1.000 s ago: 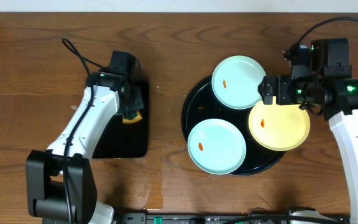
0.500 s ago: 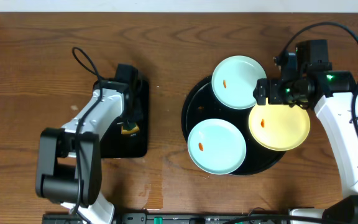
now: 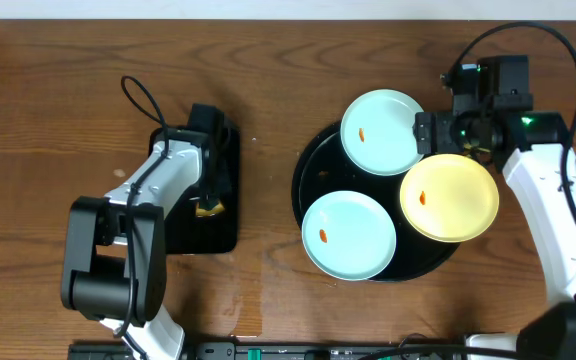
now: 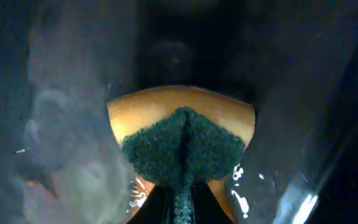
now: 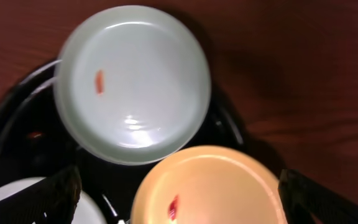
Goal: Clean dirty plates on tray and stack at the side
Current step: 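Move the right gripper to the rim of the top pale blue plate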
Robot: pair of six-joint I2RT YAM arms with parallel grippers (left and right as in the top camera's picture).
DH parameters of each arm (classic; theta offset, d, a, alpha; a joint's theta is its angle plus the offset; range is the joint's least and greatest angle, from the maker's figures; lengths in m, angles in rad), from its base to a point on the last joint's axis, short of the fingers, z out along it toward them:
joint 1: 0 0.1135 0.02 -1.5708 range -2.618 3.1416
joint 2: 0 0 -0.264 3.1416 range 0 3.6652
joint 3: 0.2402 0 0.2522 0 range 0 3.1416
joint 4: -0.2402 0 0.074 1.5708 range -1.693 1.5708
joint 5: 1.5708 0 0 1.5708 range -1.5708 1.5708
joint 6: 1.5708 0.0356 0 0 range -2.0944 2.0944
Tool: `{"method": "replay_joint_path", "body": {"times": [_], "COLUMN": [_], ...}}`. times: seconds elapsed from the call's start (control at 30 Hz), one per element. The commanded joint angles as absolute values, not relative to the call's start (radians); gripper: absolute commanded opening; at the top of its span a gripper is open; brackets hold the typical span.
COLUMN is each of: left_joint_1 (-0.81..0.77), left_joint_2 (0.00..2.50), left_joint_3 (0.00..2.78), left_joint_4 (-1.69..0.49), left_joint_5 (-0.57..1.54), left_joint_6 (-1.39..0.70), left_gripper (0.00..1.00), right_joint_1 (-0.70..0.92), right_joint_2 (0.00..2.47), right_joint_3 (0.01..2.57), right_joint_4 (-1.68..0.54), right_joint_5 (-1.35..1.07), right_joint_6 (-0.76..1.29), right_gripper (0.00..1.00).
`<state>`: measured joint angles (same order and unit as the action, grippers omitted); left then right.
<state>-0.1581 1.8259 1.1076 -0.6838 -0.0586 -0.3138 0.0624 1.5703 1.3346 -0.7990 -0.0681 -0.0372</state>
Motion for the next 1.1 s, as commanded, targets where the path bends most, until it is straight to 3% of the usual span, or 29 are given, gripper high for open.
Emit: {"method": "replay_joint_path", "body": {"times": [0.0, 0.17, 0.23, 0.3, 0.43, 0.6, 0.73, 0.8, 1.07], "left_joint_1": [-0.155, -0.156, -0.156, -0.156, -0.156, -0.156, -0.157, -0.157, -0.157], "left_joint_2": [1.774, 1.708, 1.676, 1.646, 1.6, 1.589, 1.589, 1.589, 1.589], "left_joint_3": [1.159, 1.178, 1.178, 1.179, 1.178, 1.178, 1.178, 1.178, 1.178], "left_joint_4": [-0.71, -0.719, -0.724, -0.728, -0.737, -0.747, -0.751, -0.752, -0.765], "left_joint_5": [-0.047, -0.026, -0.026, -0.026, -0.026, -0.026, -0.026, -0.026, -0.026], "left_joint_6": [-0.287, -0.262, -0.263, -0.262, -0.262, -0.262, -0.262, -0.262, -0.262], "left_gripper": [0.07, 0.07, 0.07, 0.08, 0.07, 0.07, 0.08, 0.07, 0.07], "right_joint_1": [0.036, 0.027, 0.027, 0.027, 0.026, 0.026, 0.026, 0.026, 0.026], "right_joint_2": [1.641, 1.756, 1.795, 1.835, 1.9, 1.945, 1.987, 2.005, 2.01], "right_joint_3": [1.339, 1.339, 1.339, 1.339, 1.339, 1.339, 1.339, 1.339, 1.339], "right_joint_4": [-0.757, -0.645, -0.626, -0.616, -0.594, -0.549, -0.519, -0.519, -0.524], "right_joint_5": [0.03, 0.022, -0.001, -0.008, -0.004, -0.004, -0.002, -0.001, -0.002], "right_joint_6": [-0.056, -0.066, -0.086, -0.096, -0.095, -0.094, -0.083, -0.082, -0.065], "right_gripper": [0.97, 0.86, 0.75, 0.58, 0.43, 0.39, 0.45, 0.53, 0.54]}}
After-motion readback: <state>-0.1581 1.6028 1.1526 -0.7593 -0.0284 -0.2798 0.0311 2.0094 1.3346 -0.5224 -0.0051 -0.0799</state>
